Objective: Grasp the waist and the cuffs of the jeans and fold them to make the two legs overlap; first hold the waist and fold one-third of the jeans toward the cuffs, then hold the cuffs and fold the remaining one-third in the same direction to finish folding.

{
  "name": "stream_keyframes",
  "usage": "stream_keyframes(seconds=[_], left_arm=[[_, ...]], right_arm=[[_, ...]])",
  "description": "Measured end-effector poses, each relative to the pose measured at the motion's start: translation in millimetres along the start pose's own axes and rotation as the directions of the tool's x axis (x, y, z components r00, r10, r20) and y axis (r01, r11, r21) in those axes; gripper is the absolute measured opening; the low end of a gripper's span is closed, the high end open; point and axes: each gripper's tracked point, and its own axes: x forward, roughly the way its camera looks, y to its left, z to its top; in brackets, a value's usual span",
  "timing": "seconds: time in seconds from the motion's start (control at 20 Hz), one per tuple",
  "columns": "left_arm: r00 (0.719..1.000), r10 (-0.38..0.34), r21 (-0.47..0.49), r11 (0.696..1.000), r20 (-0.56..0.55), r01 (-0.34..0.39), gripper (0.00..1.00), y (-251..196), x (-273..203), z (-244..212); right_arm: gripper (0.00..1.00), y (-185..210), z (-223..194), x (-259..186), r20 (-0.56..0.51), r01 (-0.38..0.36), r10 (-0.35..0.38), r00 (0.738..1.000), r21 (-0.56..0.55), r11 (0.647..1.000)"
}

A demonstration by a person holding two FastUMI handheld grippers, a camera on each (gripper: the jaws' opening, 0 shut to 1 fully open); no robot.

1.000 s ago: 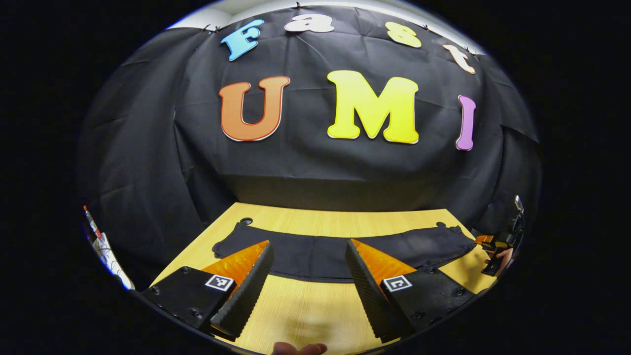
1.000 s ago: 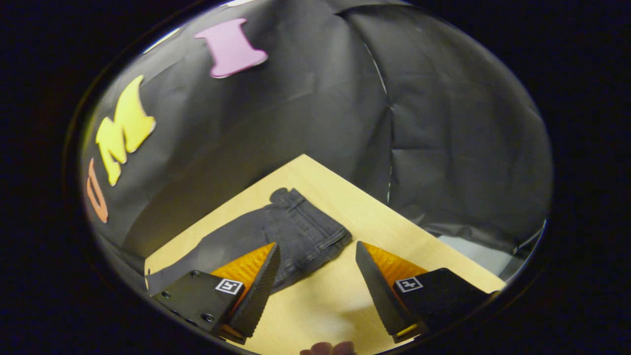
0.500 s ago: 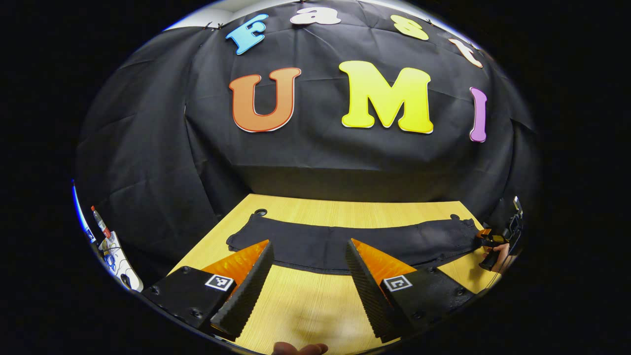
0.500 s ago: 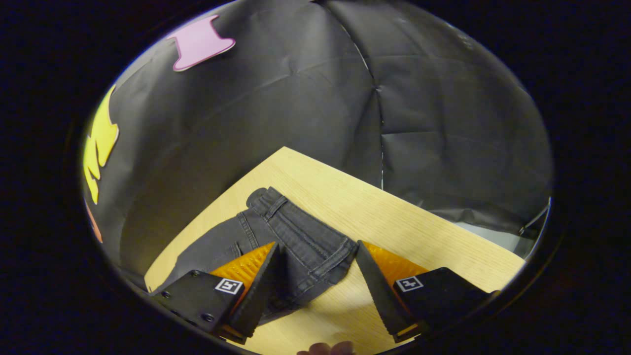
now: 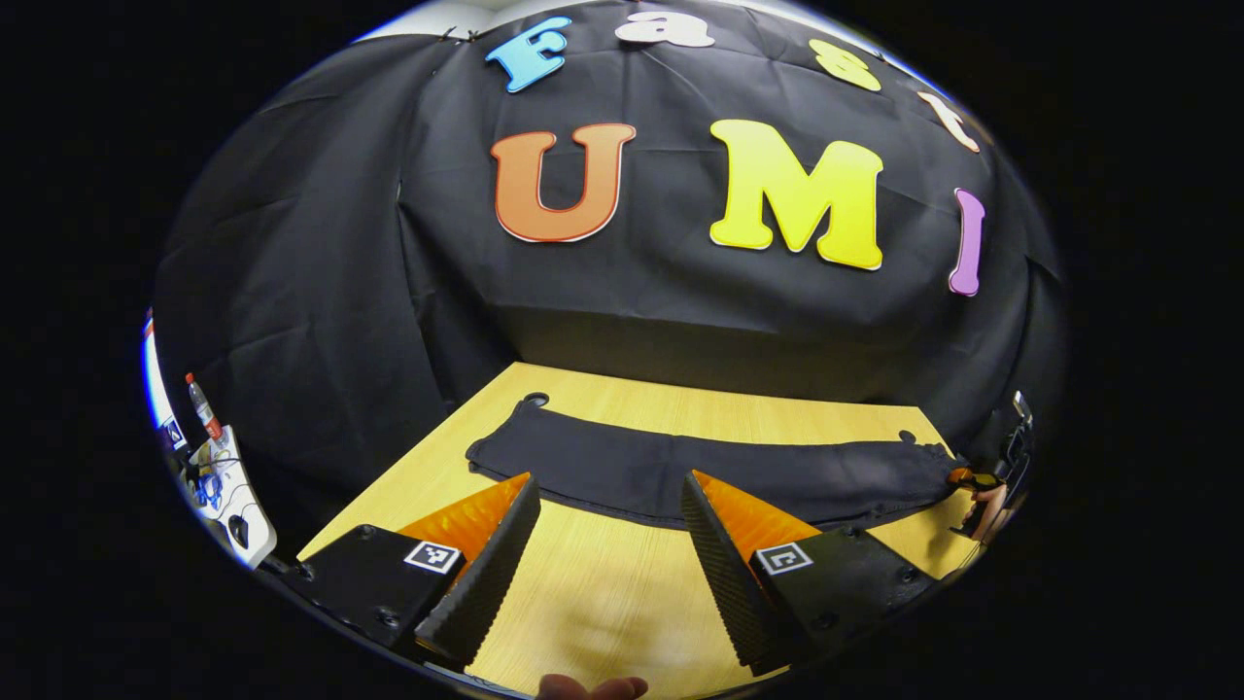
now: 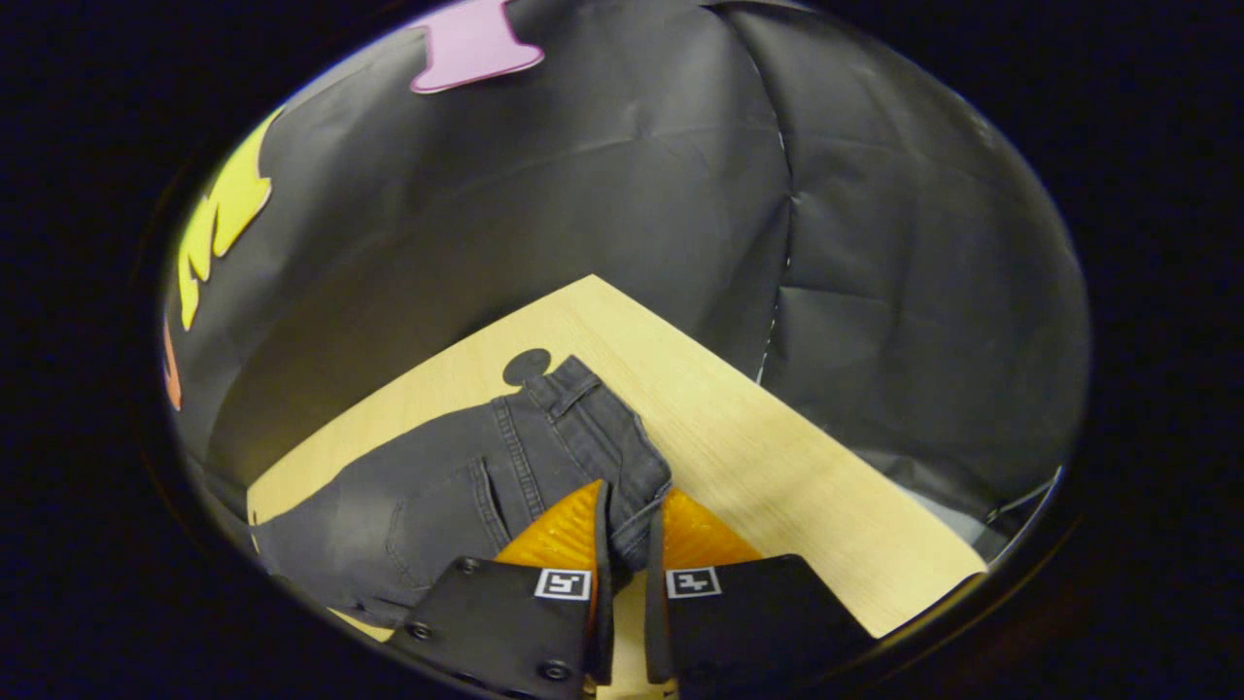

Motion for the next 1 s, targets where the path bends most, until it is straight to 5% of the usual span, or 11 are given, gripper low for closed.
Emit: stream_keyframes(seconds=[0.35, 0.55, 0.8, 1.0], left_arm=[[0.999, 0.030, -0.104, 0.994, 0.033, -0.027, 0.94, 32.4, -12.0, -2.6], [0.996, 0.069, -0.156, 0.986, 0.063, -0.059, 0.94, 66.9, -20.7, 1.2], [0.989, 0.143, -0.202, 0.970, 0.042, -0.132, 0.94, 123.2, -39.7, -8.2], [0.974, 0.225, -0.218, 0.952, 0.019, -0.216, 0.95, 168.0, -64.0, -13.7]], right_arm=[[0.09, 86.9, 52.4, -83.4, 0.124, -0.116, 0.134, 0.983, -0.142, 0.983], [0.13, 200.0, 53.3, -153.9, 0.182, -0.253, 0.324, 0.928, -0.329, 0.910], [0.13, 346.5, -17.6, -195.9, 0.109, -0.423, 0.522, 0.846, -0.457, 0.782], [0.13, 410.7, -110.9, -190.9, -0.024, -0.498, 0.557, 0.830, -0.480, 0.722]])
